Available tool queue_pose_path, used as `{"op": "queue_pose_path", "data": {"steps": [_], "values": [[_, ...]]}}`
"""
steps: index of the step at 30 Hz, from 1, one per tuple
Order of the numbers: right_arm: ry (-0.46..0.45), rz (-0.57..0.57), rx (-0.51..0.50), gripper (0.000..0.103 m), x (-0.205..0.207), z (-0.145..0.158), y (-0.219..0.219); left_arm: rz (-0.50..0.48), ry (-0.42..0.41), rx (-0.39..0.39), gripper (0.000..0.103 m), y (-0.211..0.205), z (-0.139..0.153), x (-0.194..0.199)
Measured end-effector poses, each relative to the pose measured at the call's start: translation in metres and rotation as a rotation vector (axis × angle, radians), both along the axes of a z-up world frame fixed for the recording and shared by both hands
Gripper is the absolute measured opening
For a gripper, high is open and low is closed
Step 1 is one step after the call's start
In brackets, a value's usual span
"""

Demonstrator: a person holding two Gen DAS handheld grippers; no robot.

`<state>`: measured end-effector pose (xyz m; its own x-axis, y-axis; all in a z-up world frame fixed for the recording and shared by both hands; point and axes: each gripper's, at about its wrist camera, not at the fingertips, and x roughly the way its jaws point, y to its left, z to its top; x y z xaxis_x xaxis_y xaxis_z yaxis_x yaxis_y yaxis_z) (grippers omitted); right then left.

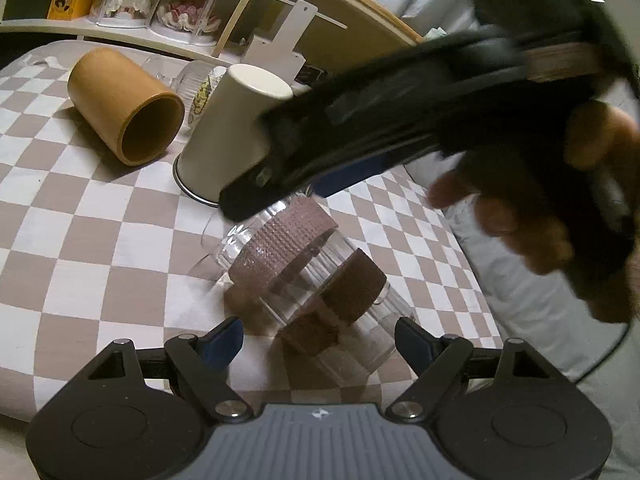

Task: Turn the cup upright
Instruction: 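Carry the upright glass mug with the right tool and lower it onto the cloth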

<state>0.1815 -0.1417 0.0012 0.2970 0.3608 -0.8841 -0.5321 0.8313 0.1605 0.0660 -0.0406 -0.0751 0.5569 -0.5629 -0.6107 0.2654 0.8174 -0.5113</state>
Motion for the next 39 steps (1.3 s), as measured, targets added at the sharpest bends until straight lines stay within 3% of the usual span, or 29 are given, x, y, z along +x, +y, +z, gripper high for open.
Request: {"op": "queue_pose_path", "data": {"steps": [4, 8, 10, 22, 29, 36, 39], "values": [[0.02, 0.05, -0.13, 0.083, 0.014, -0.023, 0.019, -0.034, 0.005, -0.027, 0.084, 0.002, 0.0, 0.003], [0.061, 0.069, -0.179, 0.083, 0.023, -0.042, 0.031, -0.045, -0.02, -0.022, 0.084, 0.0, 0.001, 0.002], [0.047, 0.066, -0.193, 0.077, 0.023, -0.045, 0.034, -0.042, -0.028, -0.025, 0.083, 0.001, 0.001, 0.002], [-0.143, -0.064, -0.066, 0.076, -0.025, 0.011, -0.03, -0.076, -0.117, -0.007, 0.082, -0.008, 0.007, -0.007], [-0.299, -0.214, -0.013, 0.076, -0.065, 0.027, -0.086, -0.095, -0.169, 0.046, 0.082, -0.015, 0.01, -0.013], [-0.461, -0.444, -0.054, 0.076, -0.087, 0.015, -0.143, -0.095, -0.218, 0.125, 0.082, -0.021, 0.01, -0.015], [-0.49, -0.552, -0.067, 0.076, -0.087, 0.006, -0.17, -0.093, -0.224, 0.133, 0.082, -0.022, 0.011, -0.015]]}}
